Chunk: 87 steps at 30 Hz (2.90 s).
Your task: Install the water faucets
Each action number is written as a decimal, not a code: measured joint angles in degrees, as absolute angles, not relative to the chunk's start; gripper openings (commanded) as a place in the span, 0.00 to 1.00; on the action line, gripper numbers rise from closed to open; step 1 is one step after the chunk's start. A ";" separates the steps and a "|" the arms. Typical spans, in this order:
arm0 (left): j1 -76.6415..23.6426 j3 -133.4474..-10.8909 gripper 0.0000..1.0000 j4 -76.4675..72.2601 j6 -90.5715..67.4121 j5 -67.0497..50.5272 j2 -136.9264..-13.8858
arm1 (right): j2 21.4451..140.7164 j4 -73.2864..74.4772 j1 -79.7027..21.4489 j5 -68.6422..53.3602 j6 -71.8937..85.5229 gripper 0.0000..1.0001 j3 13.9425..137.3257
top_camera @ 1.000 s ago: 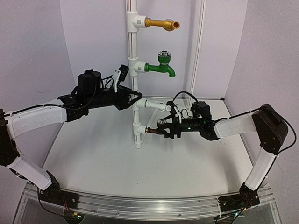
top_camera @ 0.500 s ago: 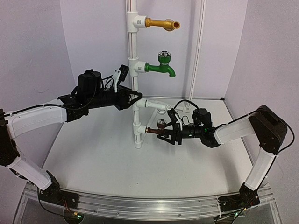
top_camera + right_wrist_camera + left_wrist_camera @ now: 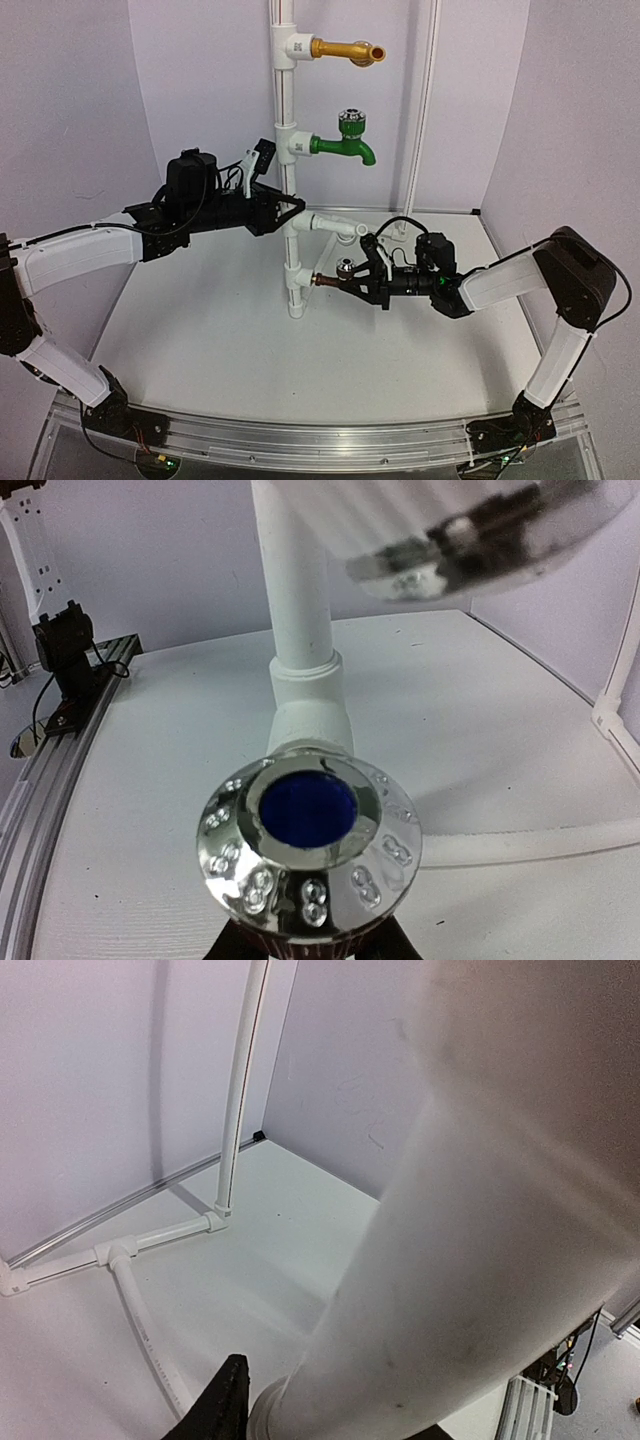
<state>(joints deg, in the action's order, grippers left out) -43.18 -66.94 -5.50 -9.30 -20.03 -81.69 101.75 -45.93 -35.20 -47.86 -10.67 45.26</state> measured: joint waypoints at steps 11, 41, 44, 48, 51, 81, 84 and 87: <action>-43.20 -66.96 0.00 -5.49 -9.30 -20.05 -81.71 | 101.69 -46.28 -35.61 -47.32 -14.51 0.19 44.94; -43.18 -66.96 0.00 -5.43 -9.30 -20.10 -81.71 | 104.57 -47.64 -33.97 -54.21 25.87 0.00 46.98; -43.16 -66.96 0.00 -5.43 -9.32 -19.98 -81.71 | 105.27 -47.89 -33.69 -55.31 30.45 0.00 47.51; -43.09 -66.96 0.00 -5.41 -9.30 -19.90 -81.71 | 106.44 -48.46 -33.34 -56.96 36.65 0.00 48.39; -43.05 -66.96 0.00 -5.39 -9.30 -19.88 -81.71 | 107.20 -48.87 -33.09 -58.15 41.12 0.00 48.97; -43.46 -67.04 0.00 -4.95 -9.50 -19.29 -81.58 | 103.02 -46.07 -27.47 -57.00 34.17 0.98 46.92; -43.46 -67.05 0.00 -4.95 -9.51 -19.30 -81.58 | 98.00 -39.56 -26.12 -54.56 22.10 0.98 46.75; -43.46 -67.05 0.00 -4.95 -9.54 -19.29 -81.58 | 91.48 -33.24 -26.01 -51.64 7.68 0.98 46.20</action>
